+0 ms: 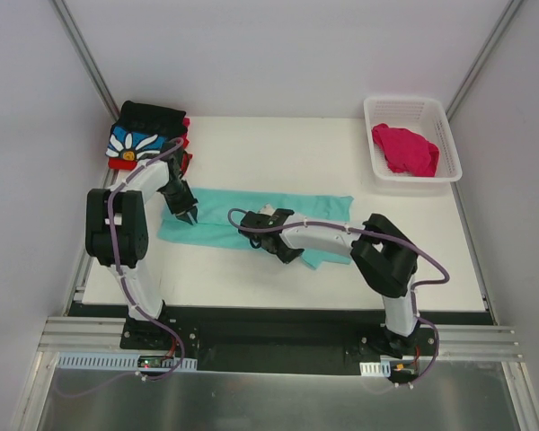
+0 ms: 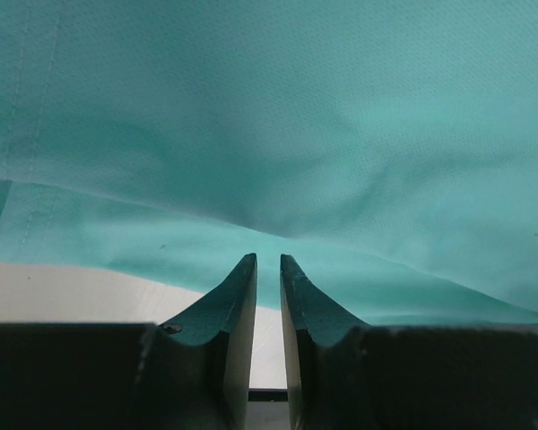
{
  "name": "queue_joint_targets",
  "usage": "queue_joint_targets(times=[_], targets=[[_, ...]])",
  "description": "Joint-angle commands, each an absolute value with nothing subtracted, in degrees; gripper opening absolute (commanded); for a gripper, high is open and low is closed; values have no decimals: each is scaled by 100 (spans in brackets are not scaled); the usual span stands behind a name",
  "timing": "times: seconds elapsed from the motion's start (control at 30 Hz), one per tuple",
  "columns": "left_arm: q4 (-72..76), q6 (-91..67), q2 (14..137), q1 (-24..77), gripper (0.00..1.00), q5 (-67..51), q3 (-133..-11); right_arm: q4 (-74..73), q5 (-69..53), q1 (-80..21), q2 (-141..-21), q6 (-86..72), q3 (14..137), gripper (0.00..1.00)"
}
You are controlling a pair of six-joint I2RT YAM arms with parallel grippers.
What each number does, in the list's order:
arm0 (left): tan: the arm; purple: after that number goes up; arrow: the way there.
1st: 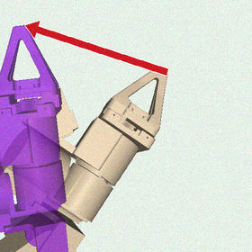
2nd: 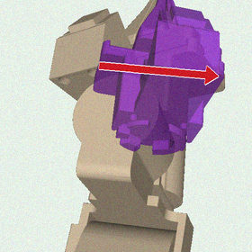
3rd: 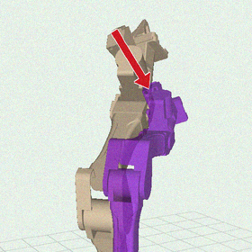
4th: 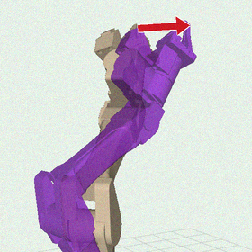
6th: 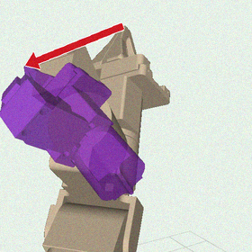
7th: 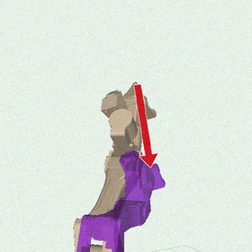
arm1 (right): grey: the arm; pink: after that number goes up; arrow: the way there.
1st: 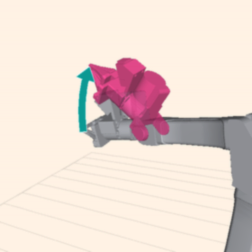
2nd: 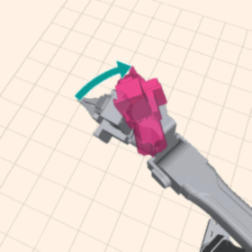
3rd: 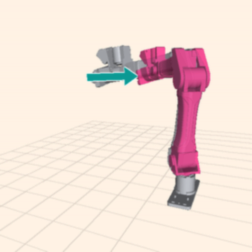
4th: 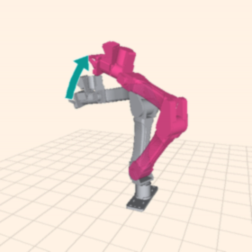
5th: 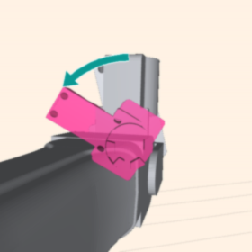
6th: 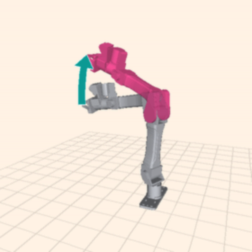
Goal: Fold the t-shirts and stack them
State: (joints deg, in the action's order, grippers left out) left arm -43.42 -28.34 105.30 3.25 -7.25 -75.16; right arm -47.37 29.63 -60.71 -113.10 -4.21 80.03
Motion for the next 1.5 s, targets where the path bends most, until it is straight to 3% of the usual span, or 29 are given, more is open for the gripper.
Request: queue_joint_targets(times=[0.0,0.6,1.13,1.47], targets=[[-4324,-2980,10687,36,16,-580,-7699,-4940,3120,-6012,-10803,-466,7814,3],[-4579,-2707,10679,-668,15,-203,-7981,-4843,3076,-5748,-10169,-422,7093,2],[-4922,-2593,10661,-721,24,246,-8007,-4808,2997,-5748,-10169,-422,7084,2],[-4878,-2566,10915,-738,34,141,-8200,-4781,2945,-5739,-10143,-413,7093,2]])
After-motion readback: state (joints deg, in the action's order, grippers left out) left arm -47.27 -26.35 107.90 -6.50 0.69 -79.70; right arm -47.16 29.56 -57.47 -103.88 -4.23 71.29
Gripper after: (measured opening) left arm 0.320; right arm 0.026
